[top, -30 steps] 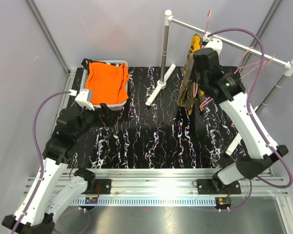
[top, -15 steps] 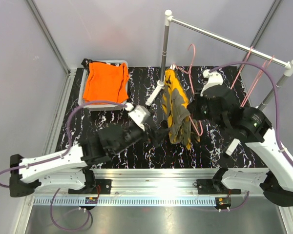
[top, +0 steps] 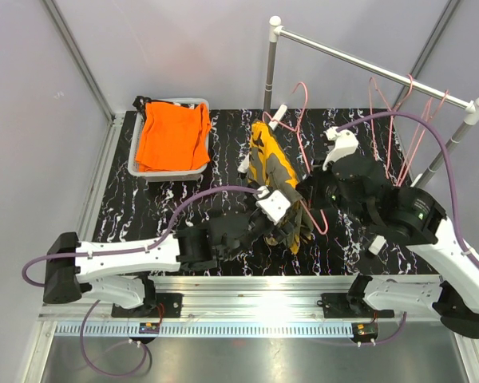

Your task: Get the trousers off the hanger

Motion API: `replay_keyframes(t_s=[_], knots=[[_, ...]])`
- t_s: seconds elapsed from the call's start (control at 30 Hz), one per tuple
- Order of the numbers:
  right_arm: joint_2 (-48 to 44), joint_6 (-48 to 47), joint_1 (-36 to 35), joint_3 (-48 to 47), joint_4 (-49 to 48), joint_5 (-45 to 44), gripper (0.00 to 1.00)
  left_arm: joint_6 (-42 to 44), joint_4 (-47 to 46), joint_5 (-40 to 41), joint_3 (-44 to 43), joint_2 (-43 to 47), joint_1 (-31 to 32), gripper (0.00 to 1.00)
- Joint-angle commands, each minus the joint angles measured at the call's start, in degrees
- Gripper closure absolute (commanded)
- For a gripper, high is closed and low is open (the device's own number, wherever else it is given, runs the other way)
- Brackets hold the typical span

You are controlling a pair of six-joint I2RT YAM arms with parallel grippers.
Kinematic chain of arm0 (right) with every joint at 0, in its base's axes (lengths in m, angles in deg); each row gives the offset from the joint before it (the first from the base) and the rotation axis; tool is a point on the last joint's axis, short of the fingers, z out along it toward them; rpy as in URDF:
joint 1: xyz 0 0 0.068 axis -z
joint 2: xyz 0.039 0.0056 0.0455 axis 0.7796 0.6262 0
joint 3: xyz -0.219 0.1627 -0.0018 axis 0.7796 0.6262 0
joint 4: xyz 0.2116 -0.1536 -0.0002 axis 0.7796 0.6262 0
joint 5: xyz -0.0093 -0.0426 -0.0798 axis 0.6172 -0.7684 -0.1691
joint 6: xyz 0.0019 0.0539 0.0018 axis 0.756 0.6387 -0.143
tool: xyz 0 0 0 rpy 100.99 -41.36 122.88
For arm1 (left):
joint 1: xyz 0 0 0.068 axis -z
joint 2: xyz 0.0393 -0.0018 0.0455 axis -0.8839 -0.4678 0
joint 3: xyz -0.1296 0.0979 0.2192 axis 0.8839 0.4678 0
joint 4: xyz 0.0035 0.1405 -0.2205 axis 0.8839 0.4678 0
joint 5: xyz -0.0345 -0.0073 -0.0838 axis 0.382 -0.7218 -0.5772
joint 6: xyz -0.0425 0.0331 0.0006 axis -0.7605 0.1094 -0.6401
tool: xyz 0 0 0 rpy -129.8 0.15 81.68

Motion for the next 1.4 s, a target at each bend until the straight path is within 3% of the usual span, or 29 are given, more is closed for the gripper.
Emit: replay_keyframes(t_s=[0.0,0.03,0.2,0.27,0.33,0.37,0.43,0.47,0.53,0.57,0.93,1.37], knots=[[-2.9,1.28,-1.16,-1.12,-12.27,-1.36,1.0,3.8,-5.34,5.89,-4.41,-2.09,0.13,0.18],[-2.81,1.36,-1.25,-1.12,-12.36,-1.27,1.0,3.81,-5.78,6.94,-4.68,-2.37,0.05,0.25],[-2.46,1.8,-3.0,-0.94,-13.07,-0.91,1.0,4.77,-7.9,9.06,-6.08,-4.47,-0.31,0.25],[-2.46,1.8,-3.7,-0.86,-13.24,-1.61,1.0,4.6,-8.42,9.76,-6.7,-5.09,-0.31,0.2],[-2.55,1.89,-3.97,-0.86,-13.33,-2.14,1.0,4.6,-9.03,11.34,-6.88,-5.88,-0.31,0.28],[-2.63,1.89,-4.23,-0.77,-13.33,-2.15,1.0,4.34,-9.39,11.87,-6.96,-5.97,-0.48,0.43],[-2.81,1.89,-4.32,-0.68,-13.42,-2.32,1.0,4.16,-9.56,12.4,-6.79,-5.97,-0.92,0.62],[-2.9,1.89,-4.41,-0.68,-13.24,-2.67,1.0,3.98,-9.83,12.49,-6.62,-5.8,-0.92,0.79],[-2.9,1.72,-4.41,-0.42,-12.98,-3.99,1.0,3.81,-10.09,13.19,-6.53,-5.27,-0.92,0.97],[-2.99,1.54,-4.41,0.02,-12.89,-4.43,1.0,3.46,-10.27,13.28,-6.35,-4.57,-0.92,1.0],[-0.71,1.1,-4.41,10.39,-14.03,-14.88,1.0,2.4,-8.08,22.77,-10.56,3.07,-0.92,1.0],[4.05,4.7,-4.15,21.63,-17.46,-11.82,1.0,10.66,-5.53,30.6,-19.79,8.35,-3.73,1.0]])
